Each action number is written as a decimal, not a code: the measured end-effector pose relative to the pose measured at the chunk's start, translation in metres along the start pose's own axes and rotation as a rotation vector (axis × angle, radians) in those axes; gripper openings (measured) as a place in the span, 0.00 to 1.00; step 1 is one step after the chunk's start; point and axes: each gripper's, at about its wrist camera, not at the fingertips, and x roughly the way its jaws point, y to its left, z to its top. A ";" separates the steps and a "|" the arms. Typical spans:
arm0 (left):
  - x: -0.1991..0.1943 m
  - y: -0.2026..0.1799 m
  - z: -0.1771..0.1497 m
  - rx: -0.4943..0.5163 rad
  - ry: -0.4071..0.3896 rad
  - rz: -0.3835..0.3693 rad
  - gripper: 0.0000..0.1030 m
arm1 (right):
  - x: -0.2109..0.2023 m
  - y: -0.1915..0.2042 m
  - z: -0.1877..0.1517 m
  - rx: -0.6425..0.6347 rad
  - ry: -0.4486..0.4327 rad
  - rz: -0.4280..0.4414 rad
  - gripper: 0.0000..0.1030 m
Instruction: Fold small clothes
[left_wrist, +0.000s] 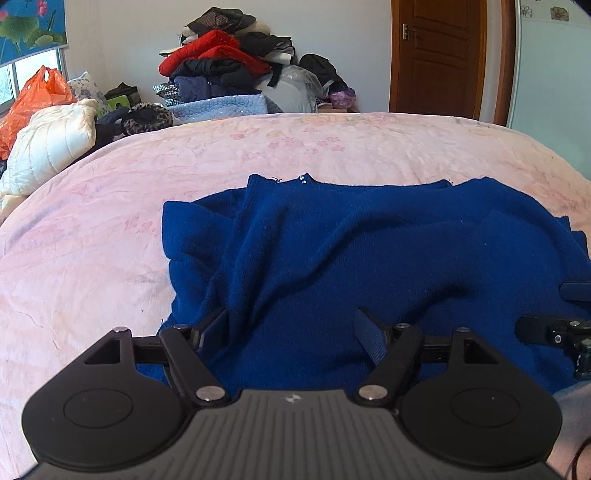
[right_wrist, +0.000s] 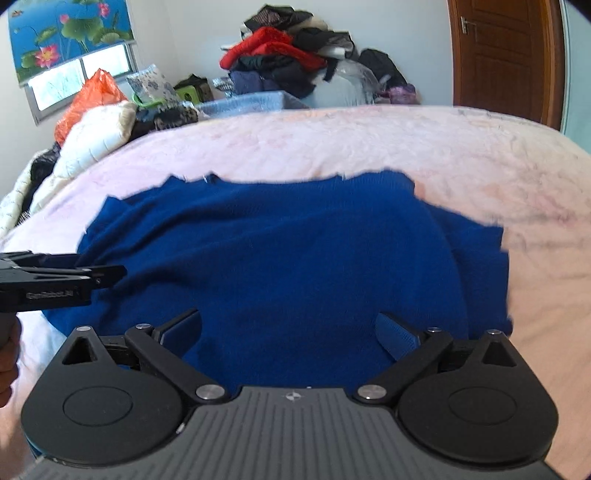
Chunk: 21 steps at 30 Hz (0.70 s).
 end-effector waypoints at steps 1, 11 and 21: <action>0.001 -0.001 -0.002 0.005 0.003 0.005 0.76 | 0.000 0.002 -0.002 -0.011 -0.004 -0.009 1.00; 0.005 0.001 -0.009 -0.005 0.020 0.012 0.80 | 0.004 0.012 -0.018 -0.092 -0.033 -0.061 1.00; -0.005 0.011 -0.015 0.000 -0.002 -0.036 0.84 | 0.004 0.021 -0.025 -0.162 -0.042 -0.093 1.00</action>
